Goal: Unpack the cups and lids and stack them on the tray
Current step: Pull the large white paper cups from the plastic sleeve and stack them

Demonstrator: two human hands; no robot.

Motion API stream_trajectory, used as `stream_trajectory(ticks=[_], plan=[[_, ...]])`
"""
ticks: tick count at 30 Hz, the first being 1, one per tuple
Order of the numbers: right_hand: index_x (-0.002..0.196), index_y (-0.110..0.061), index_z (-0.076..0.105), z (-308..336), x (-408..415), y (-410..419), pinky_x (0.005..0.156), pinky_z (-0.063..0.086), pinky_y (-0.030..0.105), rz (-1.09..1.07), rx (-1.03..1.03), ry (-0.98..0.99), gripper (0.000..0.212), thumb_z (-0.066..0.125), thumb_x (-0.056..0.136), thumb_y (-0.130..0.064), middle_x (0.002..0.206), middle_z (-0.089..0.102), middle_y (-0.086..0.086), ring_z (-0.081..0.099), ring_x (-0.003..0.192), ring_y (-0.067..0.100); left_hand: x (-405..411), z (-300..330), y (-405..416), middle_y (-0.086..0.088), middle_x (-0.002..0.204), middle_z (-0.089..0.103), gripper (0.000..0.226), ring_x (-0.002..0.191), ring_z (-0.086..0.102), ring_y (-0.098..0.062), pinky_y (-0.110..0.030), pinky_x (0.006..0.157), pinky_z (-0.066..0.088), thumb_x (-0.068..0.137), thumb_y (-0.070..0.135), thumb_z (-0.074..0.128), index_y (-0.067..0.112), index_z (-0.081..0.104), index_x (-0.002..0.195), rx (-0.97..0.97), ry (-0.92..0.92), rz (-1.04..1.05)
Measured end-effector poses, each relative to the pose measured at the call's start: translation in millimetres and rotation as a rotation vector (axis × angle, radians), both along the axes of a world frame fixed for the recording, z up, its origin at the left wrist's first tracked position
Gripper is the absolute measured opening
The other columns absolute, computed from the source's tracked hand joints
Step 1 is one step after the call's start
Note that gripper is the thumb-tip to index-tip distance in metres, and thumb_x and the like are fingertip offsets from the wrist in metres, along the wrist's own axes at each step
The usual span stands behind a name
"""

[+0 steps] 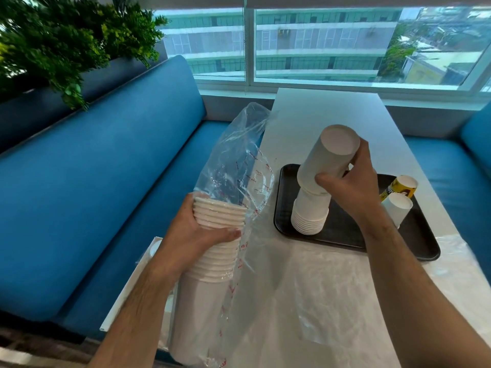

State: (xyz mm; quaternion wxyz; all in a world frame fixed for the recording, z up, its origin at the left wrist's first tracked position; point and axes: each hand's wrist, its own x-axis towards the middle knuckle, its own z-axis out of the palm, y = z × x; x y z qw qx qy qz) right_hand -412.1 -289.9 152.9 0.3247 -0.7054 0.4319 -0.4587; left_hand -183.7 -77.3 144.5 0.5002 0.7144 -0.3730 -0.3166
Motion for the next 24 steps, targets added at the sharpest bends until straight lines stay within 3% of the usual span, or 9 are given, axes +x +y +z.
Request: stream_trajectory(ticks=[4, 7, 10, 12, 16, 19, 22, 24], plan=[[0.139, -0.028, 0.04, -7.5, 0.5, -8.8, 0.099, 0.051, 0.05, 0.003, 0.055, 0.032, 0.088, 0.079, 0.061, -0.026, 0.13, 0.053, -0.005, 0.05, 0.119, 0.021, -0.1, -0.4, -0.3, 0.002, 0.108, 0.069, 0.09, 0.102, 0.067, -0.022, -0.047, 0.09, 0.057, 0.033, 0.055, 0.093, 0.038, 0.053, 0.112, 0.0, -0.003, 0.003], [0.142, -0.024, 0.039, -11.7, 3.5, -11.1, 0.095, 0.052, 0.042, 0.021, 0.087, 0.029, 0.09, 0.074, 0.059, -0.024, 0.128, 0.054, -0.004, 0.053, 0.115, 0.02, 0.0, -1.2, -0.7, 0.001, 0.107, 0.069, 0.09, 0.101, 0.067, -0.023, -0.048, 0.09, 0.057, 0.033, 0.054, 0.093, 0.039, 0.053, 0.112, -0.003, -0.009, 0.009], [0.148, -0.032, 0.026, -20.0, 4.7, -11.0, 0.087, 0.05, 0.03, 0.084, 0.075, 0.016, 0.1, 0.075, 0.063, -0.012, 0.126, 0.053, -0.001, 0.055, 0.111, 0.022, 0.6, -2.1, -0.9, 0.001, 0.109, 0.069, 0.091, 0.102, 0.067, -0.023, -0.05, 0.092, 0.057, 0.032, 0.055, 0.094, 0.04, 0.053, 0.112, 0.0, -0.004, 0.012], [0.147, -0.037, 0.025, -28.5, 3.6, -12.6, 0.088, 0.053, 0.036, 0.117, 0.048, 0.058, 0.101, 0.073, 0.062, -0.012, 0.128, 0.052, -0.002, 0.055, 0.112, 0.024, 0.7, -1.4, -1.7, 0.001, 0.109, 0.069, 0.092, 0.103, 0.067, -0.023, -0.049, 0.092, 0.057, 0.031, 0.056, 0.093, 0.04, 0.053, 0.112, 0.0, -0.003, 0.013], [0.135, -0.032, 0.035, -47.5, 3.3, -11.1, 0.087, 0.055, 0.047, 0.145, 0.053, 0.151, 0.085, 0.07, 0.059, -0.02, 0.13, 0.048, -0.007, 0.051, 0.115, 0.027, 0.9, 0.6, -3.9, 0.002, 0.108, 0.07, 0.09, 0.102, 0.068, -0.021, -0.046, 0.091, 0.057, 0.031, 0.054, 0.093, 0.04, 0.054, 0.111, -0.013, 0.008, 0.012], [0.135, -0.034, 0.033, -53.3, 1.4, -13.6, 0.09, 0.055, 0.053, 0.174, 0.089, 0.194, 0.087, 0.073, 0.059, -0.021, 0.131, 0.047, -0.005, 0.051, 0.114, 0.027, 0.1, 1.6, -5.0, 0.003, 0.107, 0.07, 0.09, 0.101, 0.068, -0.019, -0.042, 0.089, 0.058, 0.032, 0.054, 0.093, 0.038, 0.054, 0.111, -0.022, 0.011, 0.006], [0.143, -0.041, 0.022, -51.8, -1.9, -18.6, 0.106, 0.044, 0.058, 0.177, 0.125, 0.275, 0.102, 0.078, 0.059, -0.027, 0.143, 0.038, -0.002, 0.04, 0.129, 0.028, -0.7, 3.2, -6.8, 0.005, 0.107, 0.07, 0.089, 0.101, 0.068, -0.018, -0.038, 0.087, 0.058, 0.032, 0.054, 0.093, 0.038, 0.054, 0.111, -0.029, 0.007, 0.0], [0.145, -0.042, 0.02, -44.8, -0.9, -13.7, 0.11, 0.033, 0.055, 0.063, 0.066, 0.31, 0.1, 0.073, 0.061, -0.036, 0.149, 0.031, -0.003, 0.031, 0.137, 0.028, -1.2, 4.2, -8.8, 0.005, 0.107, 0.07, 0.089, 0.101, 0.068, -0.017, -0.039, 0.088, 0.058, 0.033, 0.054, 0.093, 0.039, 0.054, 0.111, -0.032, 0.003, -0.001]])
